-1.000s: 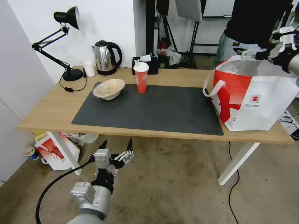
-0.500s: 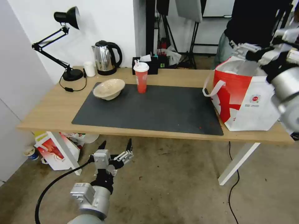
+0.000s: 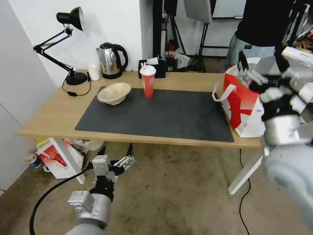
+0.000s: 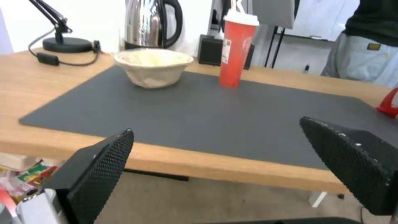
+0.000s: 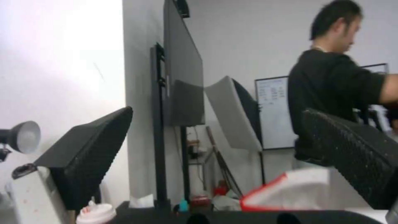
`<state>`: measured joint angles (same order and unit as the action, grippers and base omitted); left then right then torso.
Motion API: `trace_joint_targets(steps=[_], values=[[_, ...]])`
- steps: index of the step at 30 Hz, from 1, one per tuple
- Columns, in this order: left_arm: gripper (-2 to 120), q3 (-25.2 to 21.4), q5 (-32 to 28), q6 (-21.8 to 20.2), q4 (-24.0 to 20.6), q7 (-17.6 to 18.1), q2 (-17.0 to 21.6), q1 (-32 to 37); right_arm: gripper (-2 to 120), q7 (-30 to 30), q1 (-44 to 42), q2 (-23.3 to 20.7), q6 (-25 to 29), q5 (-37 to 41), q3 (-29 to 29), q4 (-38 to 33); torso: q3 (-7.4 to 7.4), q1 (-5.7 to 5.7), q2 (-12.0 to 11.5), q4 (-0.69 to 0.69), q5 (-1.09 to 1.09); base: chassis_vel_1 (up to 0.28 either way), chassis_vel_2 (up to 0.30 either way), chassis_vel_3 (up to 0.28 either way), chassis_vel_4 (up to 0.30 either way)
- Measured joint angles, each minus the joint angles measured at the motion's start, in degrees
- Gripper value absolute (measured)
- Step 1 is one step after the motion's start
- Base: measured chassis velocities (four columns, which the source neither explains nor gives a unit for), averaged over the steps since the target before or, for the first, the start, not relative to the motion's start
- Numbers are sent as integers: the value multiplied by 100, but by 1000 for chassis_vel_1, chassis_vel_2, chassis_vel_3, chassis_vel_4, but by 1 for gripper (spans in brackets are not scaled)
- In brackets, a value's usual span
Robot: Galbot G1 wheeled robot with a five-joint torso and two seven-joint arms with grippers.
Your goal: Pick up the trash from the table and place it into the takeout bag.
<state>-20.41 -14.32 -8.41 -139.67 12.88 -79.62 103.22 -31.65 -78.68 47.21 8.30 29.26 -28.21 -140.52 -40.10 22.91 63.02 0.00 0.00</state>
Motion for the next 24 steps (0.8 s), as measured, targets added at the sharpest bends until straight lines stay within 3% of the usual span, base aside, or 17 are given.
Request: trace_joint_targets(steps=[1,4,9,12,24], values=[[100,0,0,0,0,0,0,0,100,0,0,0,0,0,0,0,0,0,0,0,0,0,0,0,0],[100,-116,45,4,-63,-75,11,-12,100,-215,-961,563,176,-1179,194,-272,1,0,1,0,-2,0,0,0,0],[100,-164,61,8,-65,-123,19,-15,100,-623,-1589,894,90,-1908,377,-270,0,0,0,-1,0,0,0,0,0],[100,-170,159,88,-59,-157,5,-30,100,-1009,-2225,1125,43,-2680,905,-269,1,0,1,0,-2,0,0,0,0],[100,-281,200,131,-56,-223,68,-38,100,-1464,-2501,1197,-188,-2739,1589,-269,0,1,1,1,0,0,0,0,0]])
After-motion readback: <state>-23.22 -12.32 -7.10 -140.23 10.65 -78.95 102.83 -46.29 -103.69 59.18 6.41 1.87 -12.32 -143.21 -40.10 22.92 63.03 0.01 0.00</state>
